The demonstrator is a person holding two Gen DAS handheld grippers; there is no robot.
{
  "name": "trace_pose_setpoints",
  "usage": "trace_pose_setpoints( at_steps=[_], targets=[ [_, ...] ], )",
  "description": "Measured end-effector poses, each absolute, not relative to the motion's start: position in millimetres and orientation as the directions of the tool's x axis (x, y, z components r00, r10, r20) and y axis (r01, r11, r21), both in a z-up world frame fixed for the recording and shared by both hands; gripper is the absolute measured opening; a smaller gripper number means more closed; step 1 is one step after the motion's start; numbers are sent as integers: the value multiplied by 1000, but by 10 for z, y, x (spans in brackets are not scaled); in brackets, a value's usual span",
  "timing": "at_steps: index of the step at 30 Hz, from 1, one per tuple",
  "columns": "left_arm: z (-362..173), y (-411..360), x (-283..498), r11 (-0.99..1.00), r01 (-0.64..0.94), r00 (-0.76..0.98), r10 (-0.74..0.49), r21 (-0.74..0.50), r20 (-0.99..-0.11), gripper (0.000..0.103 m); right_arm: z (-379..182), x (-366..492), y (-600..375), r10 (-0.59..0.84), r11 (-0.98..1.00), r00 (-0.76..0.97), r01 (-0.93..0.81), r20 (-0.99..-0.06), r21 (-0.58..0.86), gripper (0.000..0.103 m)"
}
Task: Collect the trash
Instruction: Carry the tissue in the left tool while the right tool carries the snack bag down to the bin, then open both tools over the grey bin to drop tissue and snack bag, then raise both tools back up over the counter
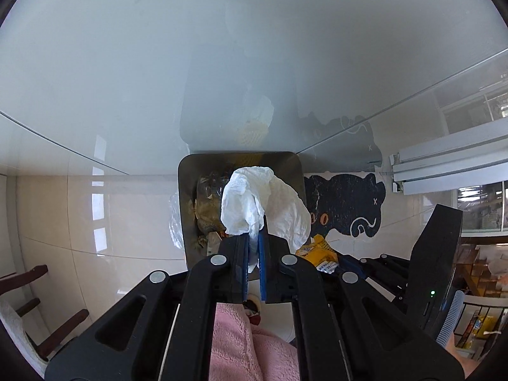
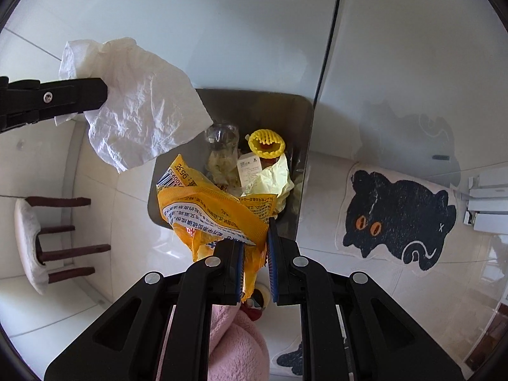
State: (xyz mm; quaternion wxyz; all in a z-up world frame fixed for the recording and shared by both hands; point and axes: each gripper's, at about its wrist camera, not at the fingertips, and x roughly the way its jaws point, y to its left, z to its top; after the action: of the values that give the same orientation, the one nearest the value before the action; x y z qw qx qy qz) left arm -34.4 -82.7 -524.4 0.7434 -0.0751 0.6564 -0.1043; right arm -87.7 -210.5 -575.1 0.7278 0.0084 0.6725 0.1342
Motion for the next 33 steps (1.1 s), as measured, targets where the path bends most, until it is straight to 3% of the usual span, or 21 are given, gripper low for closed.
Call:
trace_pose_setpoints(
  at_steps=[1,3,5,6,7,9,15,19,22,33],
  targets=[
    [-5281,-807,-346,966,52,113,-259,-255,-959,5,-5775,-852,-2107,220,962,63,-177,-973,206,17],
    [-5352,-804,-324,965,47,97,-263,-259,-960,15,-5826,-817,-2100,239,960,57,-164,-969,227,21],
    [-5372,-800,-295,964,46,98,-264,-261,-959,23,-5853,-786,-2092,249,958,58,-157,-967,238,34],
    [-5371,-784,-283,964,44,96,-264,-261,-960,31,-5854,-774,-2092,256,957,61,-155,-965,244,52],
    [-5359,-786,-272,964,41,96,-266,-263,-959,34,-5843,-765,-2092,258,957,69,-157,-964,245,61],
    [-5322,-774,-258,963,37,102,-270,-267,-958,43,-5820,-752,-2085,249,958,68,-165,-966,235,61],
    [-5054,-749,-235,965,49,121,-261,-257,-958,67,-5552,-788,-2199,241,963,97,-152,-966,225,93],
    [-4639,-686,-303,968,39,161,-252,-249,-954,83,-5107,-854,-2301,241,963,143,-155,-960,219,100],
    [-4240,-656,-394,968,50,198,-251,-246,-948,93,-4679,-901,-2386,252,962,196,-160,-948,223,100],
    [-2781,-510,-705,959,124,362,-282,-254,-888,95,-3017,-1004,-2517,224,969,425,-193,-877,154,100]
  ],
)
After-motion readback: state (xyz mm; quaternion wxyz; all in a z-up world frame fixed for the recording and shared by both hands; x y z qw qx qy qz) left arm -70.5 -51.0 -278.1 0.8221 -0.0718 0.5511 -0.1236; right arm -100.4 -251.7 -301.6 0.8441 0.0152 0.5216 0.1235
